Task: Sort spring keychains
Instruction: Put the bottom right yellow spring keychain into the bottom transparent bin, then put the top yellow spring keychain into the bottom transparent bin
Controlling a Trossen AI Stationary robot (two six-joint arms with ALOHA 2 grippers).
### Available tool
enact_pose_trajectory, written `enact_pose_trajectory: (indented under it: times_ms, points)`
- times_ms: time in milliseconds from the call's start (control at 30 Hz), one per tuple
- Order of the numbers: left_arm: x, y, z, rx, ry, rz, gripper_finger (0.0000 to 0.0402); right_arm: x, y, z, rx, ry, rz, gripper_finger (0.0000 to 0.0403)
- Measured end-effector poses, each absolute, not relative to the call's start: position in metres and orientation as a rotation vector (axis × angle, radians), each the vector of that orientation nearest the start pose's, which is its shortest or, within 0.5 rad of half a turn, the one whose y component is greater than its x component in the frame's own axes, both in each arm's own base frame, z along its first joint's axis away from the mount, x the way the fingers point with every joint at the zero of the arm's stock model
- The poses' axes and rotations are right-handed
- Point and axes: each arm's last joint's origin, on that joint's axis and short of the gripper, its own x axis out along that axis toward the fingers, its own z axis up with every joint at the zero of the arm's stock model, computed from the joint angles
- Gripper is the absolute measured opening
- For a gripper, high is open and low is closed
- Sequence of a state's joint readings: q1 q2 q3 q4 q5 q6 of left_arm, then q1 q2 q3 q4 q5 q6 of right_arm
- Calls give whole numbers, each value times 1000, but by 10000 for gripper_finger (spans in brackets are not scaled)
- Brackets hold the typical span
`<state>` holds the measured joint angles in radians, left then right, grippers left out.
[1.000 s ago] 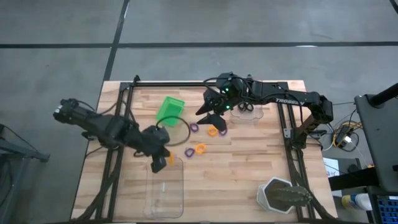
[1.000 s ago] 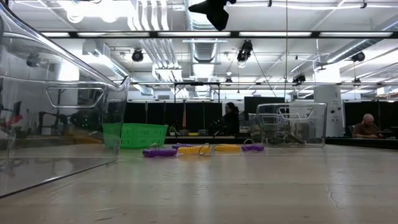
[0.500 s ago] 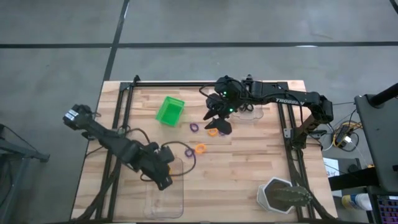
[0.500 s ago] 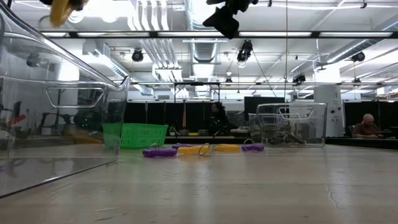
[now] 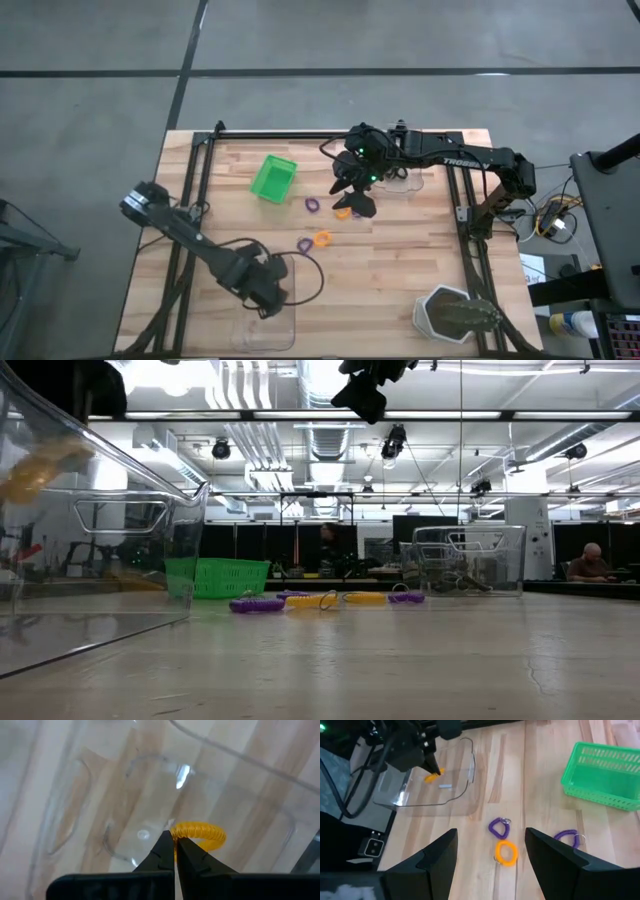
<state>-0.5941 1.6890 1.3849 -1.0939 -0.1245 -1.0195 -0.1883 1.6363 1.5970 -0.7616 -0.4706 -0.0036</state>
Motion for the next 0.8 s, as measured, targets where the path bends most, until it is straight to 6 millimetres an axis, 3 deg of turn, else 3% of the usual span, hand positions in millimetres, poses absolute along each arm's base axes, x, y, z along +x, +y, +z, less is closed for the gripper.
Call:
enact_pose_trajectory:
  times_ms: [300, 800]
  points:
    - [275, -181, 232, -293, 1430, 271, 4, 345, -52, 349, 263, 779, 268, 226]
    - [280, -177, 229, -420, 1445, 289, 96, 342, -52, 347, 278, 812, 265, 226]
